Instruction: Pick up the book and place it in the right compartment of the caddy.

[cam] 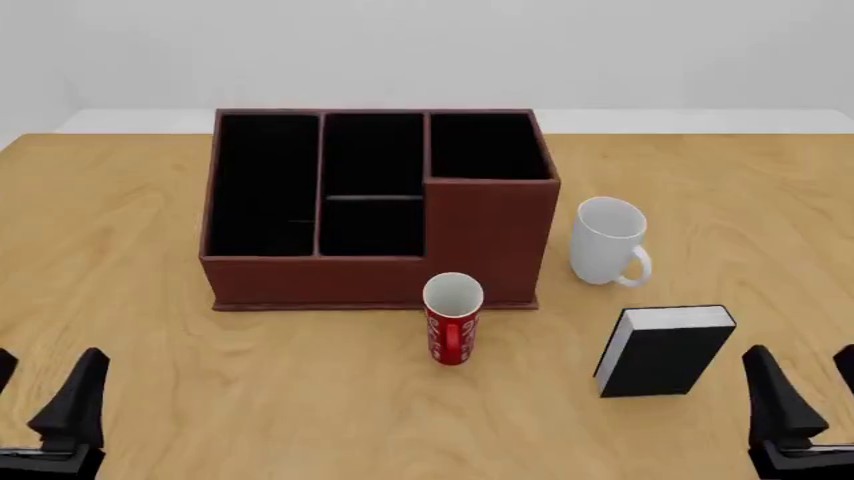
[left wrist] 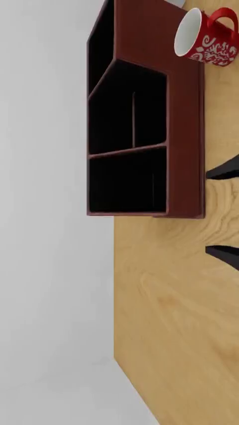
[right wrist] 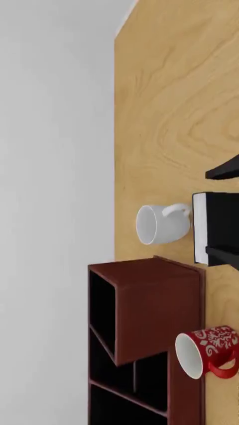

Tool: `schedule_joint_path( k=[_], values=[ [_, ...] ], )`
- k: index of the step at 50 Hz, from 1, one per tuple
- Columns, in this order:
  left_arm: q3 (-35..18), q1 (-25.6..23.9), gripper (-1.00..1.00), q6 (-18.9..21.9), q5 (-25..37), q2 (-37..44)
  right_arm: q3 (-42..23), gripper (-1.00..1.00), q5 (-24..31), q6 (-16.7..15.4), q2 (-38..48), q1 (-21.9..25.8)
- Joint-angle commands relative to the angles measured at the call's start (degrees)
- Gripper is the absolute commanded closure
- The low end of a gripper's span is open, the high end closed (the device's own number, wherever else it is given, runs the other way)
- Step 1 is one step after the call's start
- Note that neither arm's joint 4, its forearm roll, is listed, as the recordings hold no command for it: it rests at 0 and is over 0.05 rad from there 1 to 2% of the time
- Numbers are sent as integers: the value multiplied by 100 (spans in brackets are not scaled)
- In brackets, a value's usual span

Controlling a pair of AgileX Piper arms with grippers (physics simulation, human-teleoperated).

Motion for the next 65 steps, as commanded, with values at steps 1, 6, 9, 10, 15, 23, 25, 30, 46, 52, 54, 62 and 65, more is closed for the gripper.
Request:
schedule_joint_path(
  k=[1, 6, 9, 10, 15, 23, 25, 30, 46, 52, 54, 62, 65],
  values=[
    [-15, 0, -100, 0, -7, 26, -128, -100, 193, -136, 9, -50],
    [-15, 0, -100, 0, -7, 26, -312, -100, 299, -416, 200, 102],
    [-15, 0, -100, 0, -7, 26, -509, -100, 375, -651, 450, 214],
    [-15, 0, -100, 0, -7, 26, -641, -100, 402, -851, 659, 270],
    [-15, 0, -100, 0, -7, 26, -1008, -100, 570, -1313, 996, 336],
    [-15, 0, -100, 0, -7, 26, -1186, -100, 353, -2156, 1848, 596],
    [-15, 0, -100, 0, -7, 26, -1306, -100, 399, -2287, 2042, 658],
    [-15, 0, -100, 0, -7, 26, -1527, -100, 546, -2896, 2424, 774],
    [-15, 0, -100, 0, -7, 26, -2396, -100, 1545, -4221, 2965, 978],
    [-15, 0, -100, 0, -7, 26, -2976, -100, 2191, -4784, 3210, 1104],
    [-15, 0, -100, 0, -7, 26, -3192, -100, 2411, -4928, 3288, 1117],
    [-15, 0, -100, 0, -7, 26, -3749, -100, 2962, -5422, 3538, 1109],
    [-15, 0, -100, 0, -7, 26, -4035, -100, 3243, -5498, 3693, 1137]
  ],
)
